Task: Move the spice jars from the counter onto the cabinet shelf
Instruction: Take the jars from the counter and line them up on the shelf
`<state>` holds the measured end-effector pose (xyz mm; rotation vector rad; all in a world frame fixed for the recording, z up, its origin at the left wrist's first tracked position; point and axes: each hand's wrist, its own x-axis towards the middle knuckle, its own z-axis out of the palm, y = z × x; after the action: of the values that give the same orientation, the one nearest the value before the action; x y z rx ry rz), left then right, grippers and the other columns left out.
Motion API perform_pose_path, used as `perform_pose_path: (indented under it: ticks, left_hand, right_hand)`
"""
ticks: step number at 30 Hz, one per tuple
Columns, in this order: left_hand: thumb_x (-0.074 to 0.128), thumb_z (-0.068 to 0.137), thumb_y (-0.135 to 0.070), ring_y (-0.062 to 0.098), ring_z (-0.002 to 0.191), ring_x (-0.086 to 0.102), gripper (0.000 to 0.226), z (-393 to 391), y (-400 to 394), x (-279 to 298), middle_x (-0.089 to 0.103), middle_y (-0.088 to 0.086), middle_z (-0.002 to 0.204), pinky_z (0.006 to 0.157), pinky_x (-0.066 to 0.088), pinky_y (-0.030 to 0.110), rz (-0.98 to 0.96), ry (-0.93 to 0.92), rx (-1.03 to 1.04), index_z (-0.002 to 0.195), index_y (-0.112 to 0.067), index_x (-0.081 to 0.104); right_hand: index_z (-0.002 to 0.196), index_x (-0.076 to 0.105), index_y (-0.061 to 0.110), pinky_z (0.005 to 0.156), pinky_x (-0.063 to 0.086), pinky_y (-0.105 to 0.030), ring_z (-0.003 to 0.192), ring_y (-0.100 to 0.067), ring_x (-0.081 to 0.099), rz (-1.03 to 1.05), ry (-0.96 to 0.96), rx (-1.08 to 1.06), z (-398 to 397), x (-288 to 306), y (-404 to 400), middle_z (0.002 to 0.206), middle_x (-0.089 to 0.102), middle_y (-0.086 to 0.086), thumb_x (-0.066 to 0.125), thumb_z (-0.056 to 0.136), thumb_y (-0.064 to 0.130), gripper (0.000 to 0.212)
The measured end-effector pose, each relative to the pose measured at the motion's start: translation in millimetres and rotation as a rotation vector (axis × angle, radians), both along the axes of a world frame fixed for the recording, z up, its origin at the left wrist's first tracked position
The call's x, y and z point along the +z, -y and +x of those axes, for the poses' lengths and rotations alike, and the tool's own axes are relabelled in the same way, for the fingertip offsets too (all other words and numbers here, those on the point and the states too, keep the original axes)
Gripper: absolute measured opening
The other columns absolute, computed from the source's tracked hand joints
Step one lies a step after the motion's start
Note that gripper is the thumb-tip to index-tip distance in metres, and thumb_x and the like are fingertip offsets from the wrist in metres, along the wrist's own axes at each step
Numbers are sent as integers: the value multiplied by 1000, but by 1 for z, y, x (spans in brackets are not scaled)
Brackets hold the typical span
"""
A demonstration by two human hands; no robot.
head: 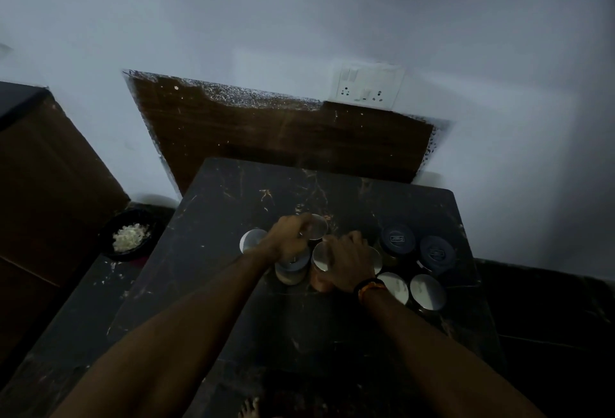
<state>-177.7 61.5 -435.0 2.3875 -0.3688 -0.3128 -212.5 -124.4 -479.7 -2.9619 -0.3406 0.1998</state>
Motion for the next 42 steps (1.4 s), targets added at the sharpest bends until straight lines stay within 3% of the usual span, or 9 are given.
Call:
perform_pose_path:
  ticks: [6, 10, 16, 20, 26, 33, 36, 38, 42]
  left_hand:
    - [53, 100, -10, 11, 103, 64, 21, 3, -13, 9, 68, 2, 112, 90, 54, 33, -297, -47, 115, 115, -15, 65]
    - [49, 103, -13, 20, 111, 65, 23, -1, -14, 20, 69, 5, 115, 101, 52, 48, -474, -188, 169, 117, -12, 67]
    - [48, 99, -44, 37, 123, 61, 40, -30, -5, 47, 59, 17, 136, 95, 55, 51, -1156, -751, 152, 135, -26, 56]
    - [41, 99, -52, 49, 124, 55, 59, -43, -1, 67, 48, 34, 144, 99, 50, 58, -1496, -1041, 56, 142, -14, 50]
    - [61, 91, -38, 46, 125, 57, 56, -46, -2, 90, 59, 26, 136, 94, 53, 57, -1552, -780, 83, 140, -13, 50]
    - [69, 89, -33, 29, 124, 60, 61, -48, 8, 112, 50, 8, 142, 95, 57, 51, -1248, -217, 183, 144, -22, 45]
    - [79, 78, -35, 14, 120, 59, 73, -53, 18, 116, 51, -6, 137, 93, 58, 50, -1102, 0, 232, 142, -27, 44]
    - [82, 69, -42, 4, 115, 60, 80, -52, 22, 120, 53, -11, 133, 92, 59, 43, -1070, 74, 229, 139, -28, 45]
    - [79, 68, -49, 9, 116, 62, 78, -40, 17, 128, 58, -6, 134, 89, 59, 30, -1058, 78, 181, 138, -33, 48]
  right_hand:
    - [132, 57, 29, 99, 47, -46, 116, -27, 50, 259, -174, 46, 17, 76, 16, 121, 64, 0, 79, 75, 58, 67]
    - [140, 55, 28, 99, 53, -47, 113, -20, 60, 570, -274, 46, 23, 132, 30, 126, 63, 2, 91, 70, 36, 78]
    - [143, 55, 26, 107, 48, -44, 134, -19, 54, 1063, -341, 83, 25, 176, 37, 145, 58, 2, 81, 74, 15, 75]
    - [147, 50, 14, 109, 44, -54, 137, -32, 51, 1329, -326, 75, 26, 181, 31, 148, 55, -11, 70, 79, 4, 72]
    - [147, 49, 10, 104, 47, -50, 129, -35, 53, 1647, -289, 26, 24, 187, 15, 149, 48, -24, 65, 76, 14, 73]
    - [144, 52, 29, 95, 58, -39, 127, -26, 59, 1750, -116, -176, 25, 186, -13, 149, 48, -8, 64, 88, 28, 57]
    - [146, 44, 37, 90, 59, -38, 128, -27, 56, 1690, -87, -265, 27, 187, -21, 152, 42, -5, 69, 84, 39, 67]
    - [150, 40, 34, 89, 59, -38, 129, -29, 56, 1701, -89, -277, 31, 190, -22, 152, 43, -7, 70, 82, 42, 75]
    - [148, 46, 25, 98, 55, -51, 128, -36, 59, 1822, -107, -224, 41, 205, -13, 144, 55, -15, 66, 86, 41, 67]
